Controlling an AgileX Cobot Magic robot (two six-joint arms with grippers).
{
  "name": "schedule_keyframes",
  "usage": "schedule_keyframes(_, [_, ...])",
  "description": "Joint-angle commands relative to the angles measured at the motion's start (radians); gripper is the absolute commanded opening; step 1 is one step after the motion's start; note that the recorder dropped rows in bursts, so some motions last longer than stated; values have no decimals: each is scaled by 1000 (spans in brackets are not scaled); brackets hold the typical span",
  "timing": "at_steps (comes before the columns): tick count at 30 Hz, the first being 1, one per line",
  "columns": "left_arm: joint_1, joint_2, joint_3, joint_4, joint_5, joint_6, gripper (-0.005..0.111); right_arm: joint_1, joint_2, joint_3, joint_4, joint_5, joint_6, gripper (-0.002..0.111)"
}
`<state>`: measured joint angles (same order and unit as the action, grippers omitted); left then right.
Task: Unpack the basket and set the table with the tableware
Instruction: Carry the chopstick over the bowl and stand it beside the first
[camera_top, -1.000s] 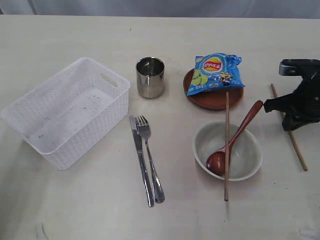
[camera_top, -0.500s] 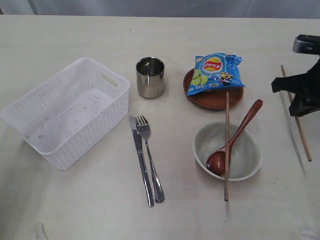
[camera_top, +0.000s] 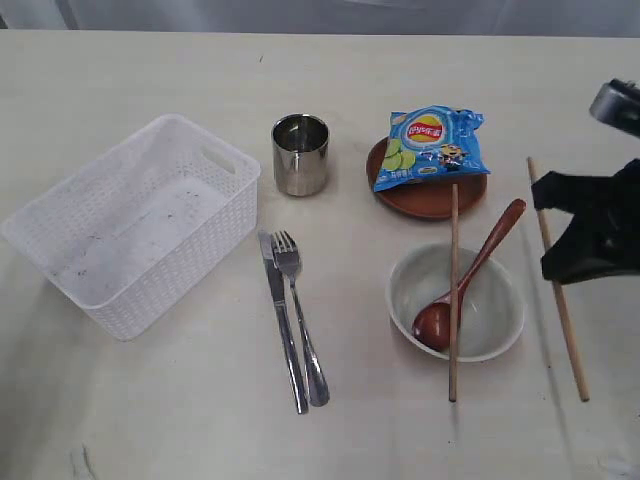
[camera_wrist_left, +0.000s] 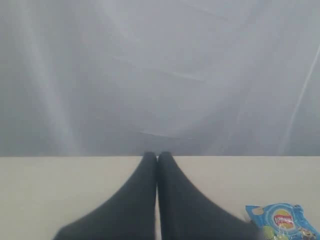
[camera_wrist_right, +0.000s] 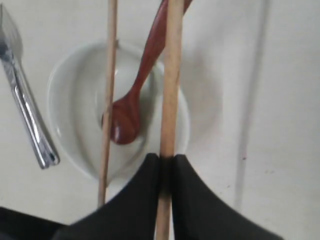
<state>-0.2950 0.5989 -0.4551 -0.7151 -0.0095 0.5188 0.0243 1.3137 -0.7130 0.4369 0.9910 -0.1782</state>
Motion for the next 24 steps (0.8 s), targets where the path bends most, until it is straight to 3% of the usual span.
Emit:
schedule_keyframes(1, [-7, -6, 5, 1, 9, -23, 0, 105, -17, 76, 105, -57, 5, 0])
schedule_keyframes(6, [-7, -6, 5, 1, 9, -25, 0, 225, 5, 88, 145, -213, 82, 0])
schedule_keyframes(24, [-7, -6, 5, 1, 15, -26, 0, 229, 75, 137, 100, -338, 199, 0])
